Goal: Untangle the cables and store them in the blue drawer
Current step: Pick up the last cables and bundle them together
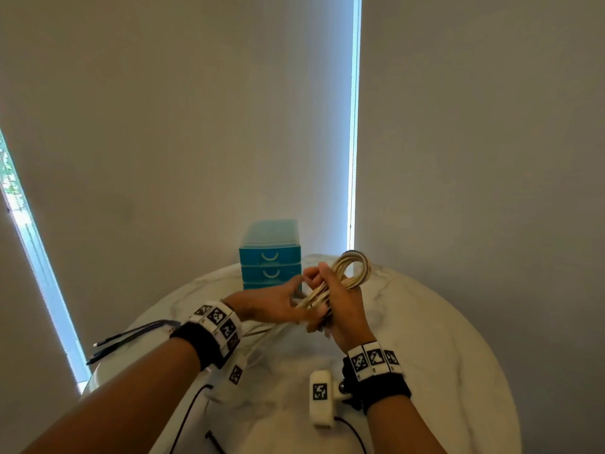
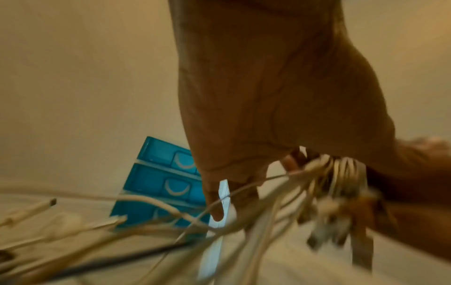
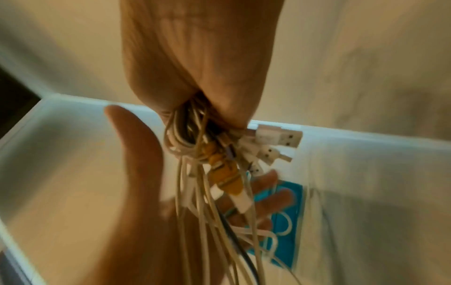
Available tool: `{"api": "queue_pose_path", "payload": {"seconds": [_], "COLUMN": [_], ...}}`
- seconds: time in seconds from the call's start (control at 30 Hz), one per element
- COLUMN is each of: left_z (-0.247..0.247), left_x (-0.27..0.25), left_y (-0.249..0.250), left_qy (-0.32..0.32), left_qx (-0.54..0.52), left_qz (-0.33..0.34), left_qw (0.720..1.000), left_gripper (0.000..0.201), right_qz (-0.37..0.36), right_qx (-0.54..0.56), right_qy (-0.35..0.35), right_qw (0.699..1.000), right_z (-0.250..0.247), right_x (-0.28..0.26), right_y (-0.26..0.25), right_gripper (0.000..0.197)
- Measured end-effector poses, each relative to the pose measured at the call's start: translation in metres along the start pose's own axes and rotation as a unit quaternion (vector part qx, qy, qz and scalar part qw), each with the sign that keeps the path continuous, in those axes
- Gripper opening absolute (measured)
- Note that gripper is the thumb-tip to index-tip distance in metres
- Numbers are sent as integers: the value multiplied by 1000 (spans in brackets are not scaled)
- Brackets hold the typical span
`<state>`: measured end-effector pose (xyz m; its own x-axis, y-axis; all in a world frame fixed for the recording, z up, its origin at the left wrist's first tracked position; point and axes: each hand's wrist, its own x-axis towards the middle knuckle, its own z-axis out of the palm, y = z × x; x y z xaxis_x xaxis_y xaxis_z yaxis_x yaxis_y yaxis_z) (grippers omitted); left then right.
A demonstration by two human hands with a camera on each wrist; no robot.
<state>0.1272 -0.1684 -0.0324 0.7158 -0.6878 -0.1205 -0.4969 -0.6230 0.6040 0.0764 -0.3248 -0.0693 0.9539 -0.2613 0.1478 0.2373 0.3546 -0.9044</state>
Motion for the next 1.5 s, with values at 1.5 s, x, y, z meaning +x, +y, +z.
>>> {"api": "queue_pose_path", "payload": {"seconds": [1.5], "left_z": [-41], "left_x": [-8], "left_y": [39], "left_qy": [157], "left_qx": [295], "left_qz": [0], "left_qw": [943], "left_gripper": [64], "right_qz": [211], "right_qx": [-169], "right_qy": [-289], "right_qw": [918], "right_z": [10], "right_x": [-12], "right_y": [14], "right_gripper": [57]}}
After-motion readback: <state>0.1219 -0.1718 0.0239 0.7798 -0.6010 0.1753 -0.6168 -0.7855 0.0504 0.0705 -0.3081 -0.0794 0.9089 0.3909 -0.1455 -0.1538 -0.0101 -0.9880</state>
